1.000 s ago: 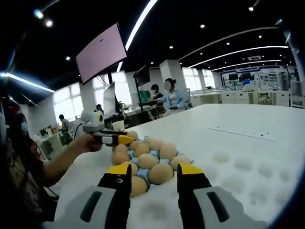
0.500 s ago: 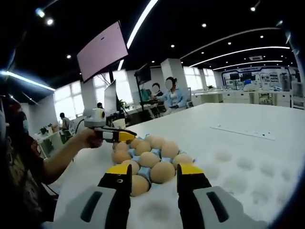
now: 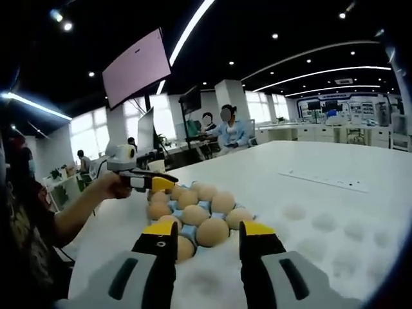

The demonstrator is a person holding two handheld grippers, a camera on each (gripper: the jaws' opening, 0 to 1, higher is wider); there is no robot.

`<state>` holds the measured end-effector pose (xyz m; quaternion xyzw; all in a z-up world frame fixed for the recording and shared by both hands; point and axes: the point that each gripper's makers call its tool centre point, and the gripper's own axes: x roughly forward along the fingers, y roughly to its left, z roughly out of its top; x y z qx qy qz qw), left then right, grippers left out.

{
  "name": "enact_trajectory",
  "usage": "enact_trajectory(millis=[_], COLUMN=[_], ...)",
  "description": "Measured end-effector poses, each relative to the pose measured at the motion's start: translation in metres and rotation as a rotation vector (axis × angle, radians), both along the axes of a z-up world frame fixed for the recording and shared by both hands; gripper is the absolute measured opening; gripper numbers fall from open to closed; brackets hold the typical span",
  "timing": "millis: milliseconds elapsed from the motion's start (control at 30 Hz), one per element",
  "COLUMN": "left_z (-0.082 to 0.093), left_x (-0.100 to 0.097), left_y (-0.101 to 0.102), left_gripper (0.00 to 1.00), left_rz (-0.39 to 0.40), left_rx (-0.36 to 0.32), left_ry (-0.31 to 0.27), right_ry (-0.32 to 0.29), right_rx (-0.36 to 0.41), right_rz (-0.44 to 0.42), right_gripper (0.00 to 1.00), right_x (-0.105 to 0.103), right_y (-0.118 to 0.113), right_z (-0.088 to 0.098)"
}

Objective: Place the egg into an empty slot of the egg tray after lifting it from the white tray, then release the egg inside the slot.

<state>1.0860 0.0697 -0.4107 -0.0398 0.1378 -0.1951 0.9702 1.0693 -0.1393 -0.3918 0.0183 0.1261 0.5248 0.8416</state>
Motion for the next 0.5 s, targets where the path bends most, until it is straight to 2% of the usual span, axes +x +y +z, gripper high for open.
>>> enact_trajectory(millis=[67, 267, 500], left_z=[0.003, 0.013, 0.009], left_x=[-0.002, -0.007, -0.008], left_y=[-0.006, -0.02, -0.038], left_gripper=[0.32, 0.34, 0.37], left_rz=[-0.016, -0.047, -0.098], left_rx=[0.037, 0.067, 0.11], left_ry=[-0.012, -0.043, -0.038], right_ry=[0.001, -0.018, -0.073], right_rx=[0.003, -0.01, -0.041], right_rz=[-0.003, -0.03, -0.088], right_gripper=[0.4, 0.41, 0.45], right_x=[0.001, 0.006, 0.02], right_y=[-0.002, -0.009, -0.027], right_z=[0.001, 0.002, 0.008])
